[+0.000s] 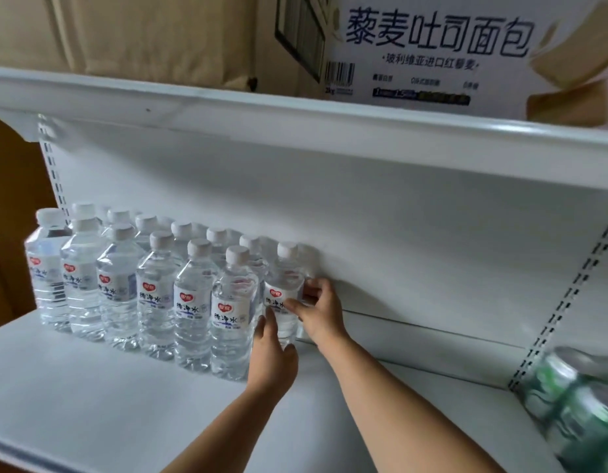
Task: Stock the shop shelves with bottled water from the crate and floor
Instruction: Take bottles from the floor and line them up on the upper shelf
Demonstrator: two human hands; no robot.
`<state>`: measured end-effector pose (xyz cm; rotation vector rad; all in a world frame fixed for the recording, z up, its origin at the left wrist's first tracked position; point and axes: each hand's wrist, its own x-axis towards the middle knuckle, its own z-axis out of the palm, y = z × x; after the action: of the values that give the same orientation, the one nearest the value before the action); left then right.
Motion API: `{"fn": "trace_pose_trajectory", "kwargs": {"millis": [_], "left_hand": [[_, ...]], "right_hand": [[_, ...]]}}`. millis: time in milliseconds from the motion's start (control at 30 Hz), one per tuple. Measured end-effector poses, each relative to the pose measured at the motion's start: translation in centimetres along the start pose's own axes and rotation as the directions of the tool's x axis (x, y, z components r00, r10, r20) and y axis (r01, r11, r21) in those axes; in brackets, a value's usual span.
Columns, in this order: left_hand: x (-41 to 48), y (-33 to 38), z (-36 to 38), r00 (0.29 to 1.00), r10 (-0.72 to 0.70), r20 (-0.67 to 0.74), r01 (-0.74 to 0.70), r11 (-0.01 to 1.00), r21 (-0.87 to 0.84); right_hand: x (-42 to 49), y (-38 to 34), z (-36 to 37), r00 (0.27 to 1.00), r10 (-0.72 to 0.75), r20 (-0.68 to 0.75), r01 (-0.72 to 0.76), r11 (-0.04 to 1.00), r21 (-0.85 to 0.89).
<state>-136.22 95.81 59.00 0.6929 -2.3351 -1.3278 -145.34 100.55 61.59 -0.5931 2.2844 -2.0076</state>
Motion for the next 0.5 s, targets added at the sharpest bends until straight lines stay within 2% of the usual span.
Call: {"fn": "trace_pose_trajectory", "kwargs": {"millis": [167, 267, 367, 500], "left_hand": [[-2.6, -0.4, 0.0, 0.999, 0.024, 0.025, -0.023, 0.998, -0.054], [-4.6, -0.4, 1.1, 0.991, 0.112, 0.078, -0.098, 0.982, -0.159], [-7.3, 1.1, 3.3, 0.967, 0.209, 0.145, -0.166, 0.951, -0.260], [-13.7, 4.0, 7.1, 0.894, 0.347, 0.285, -0.220, 0.891, -0.397]], "right_hand": [[-2.5, -0.2, -1.8, 0.999, -0.010, -0.047, 0.009, 1.000, -0.017], [-5.7, 0.0, -5.0, 0.983, -0.029, -0.181, 0.045, 0.995, 0.086], [-10.6, 0.1, -9.5, 0.928, 0.021, -0.372, 0.057, 0.979, 0.197], [-18.9, 0.8, -16.1, 0.819, 0.070, -0.569, 0.060, 0.977, 0.206]]}}
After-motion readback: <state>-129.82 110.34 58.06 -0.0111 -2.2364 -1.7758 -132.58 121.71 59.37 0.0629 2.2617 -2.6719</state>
